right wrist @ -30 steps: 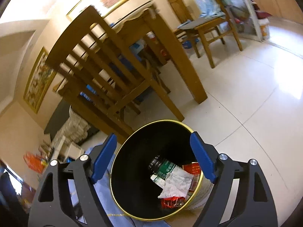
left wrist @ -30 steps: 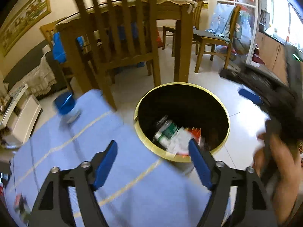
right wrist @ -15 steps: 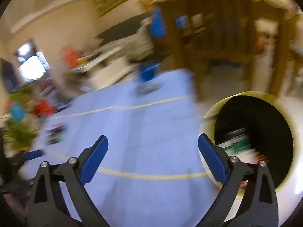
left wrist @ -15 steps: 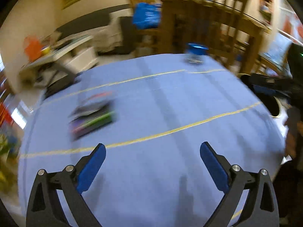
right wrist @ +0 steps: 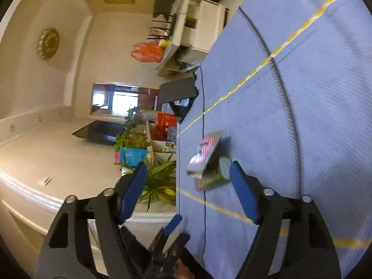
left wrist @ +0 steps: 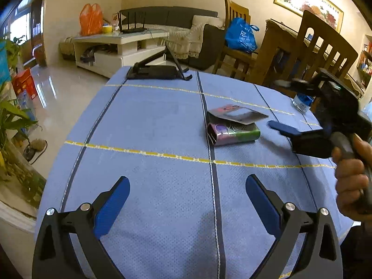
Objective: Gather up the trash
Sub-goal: 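Return to the table and grasp the red card packet with the right tool, then grasp the green Doublemint gum pack with the left tool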
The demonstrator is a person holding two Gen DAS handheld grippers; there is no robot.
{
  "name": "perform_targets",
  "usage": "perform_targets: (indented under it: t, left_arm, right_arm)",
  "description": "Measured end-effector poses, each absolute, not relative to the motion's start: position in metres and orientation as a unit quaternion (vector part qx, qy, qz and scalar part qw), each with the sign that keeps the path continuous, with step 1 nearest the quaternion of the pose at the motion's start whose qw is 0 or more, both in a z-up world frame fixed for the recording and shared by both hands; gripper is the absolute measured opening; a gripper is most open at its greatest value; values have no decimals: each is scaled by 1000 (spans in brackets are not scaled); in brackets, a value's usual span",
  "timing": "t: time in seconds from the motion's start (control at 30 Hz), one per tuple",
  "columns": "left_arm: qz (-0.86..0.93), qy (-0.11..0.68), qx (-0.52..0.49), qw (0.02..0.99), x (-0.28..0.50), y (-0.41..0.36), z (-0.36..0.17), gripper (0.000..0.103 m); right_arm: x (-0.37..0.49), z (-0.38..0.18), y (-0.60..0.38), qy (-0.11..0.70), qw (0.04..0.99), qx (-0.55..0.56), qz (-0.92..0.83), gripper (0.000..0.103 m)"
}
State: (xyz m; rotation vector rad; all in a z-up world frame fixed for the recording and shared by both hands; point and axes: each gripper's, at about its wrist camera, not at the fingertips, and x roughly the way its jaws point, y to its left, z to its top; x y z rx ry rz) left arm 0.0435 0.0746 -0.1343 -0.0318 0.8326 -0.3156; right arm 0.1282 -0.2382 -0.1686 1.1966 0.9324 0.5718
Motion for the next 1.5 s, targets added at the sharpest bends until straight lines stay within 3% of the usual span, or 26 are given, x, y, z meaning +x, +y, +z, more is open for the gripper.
perform_targets:
  t: [0.17, 0.23, 0.27, 0.3, 0.73, 0.87, 1.07, 1.5]
  left_arm:
    - [-163, 401, -23, 901, 45, 73, -136, 96]
    - [-163, 401, -30, 901, 46, 75, -136, 96]
    - [-163, 402, -34, 901, 46, 77, -137, 96]
    - [-163, 403, -38, 900, 48, 78, -137, 96]
    - [-193, 392, 37, 899, 59, 31, -134, 96]
    - [-264, 358, 127, 887, 84, -7, -119, 95]
    - [-343, 390, 301, 800, 129, -45, -153, 96]
    - [-211, 464, 125, 851, 141, -29, -152, 91]
  right_arm:
    - [157, -179, -214, 450, 686, 525, 227, 55]
    - [163, -179, -206, 459, 689, 514, 224, 38]
    - [165, -178, -201, 468, 695, 501, 216, 15]
    - [166, -176, -196, 478, 702, 487, 206, 10]
    - [67, -103, -249, 372, 848, 348, 146, 6]
    - [20, -111, -290, 343, 852, 378, 117, 6]
    - [-17, -120, -333, 322, 849, 408, 92, 6]
    - [-20, -141, -345, 324, 833, 438, 101, 6]
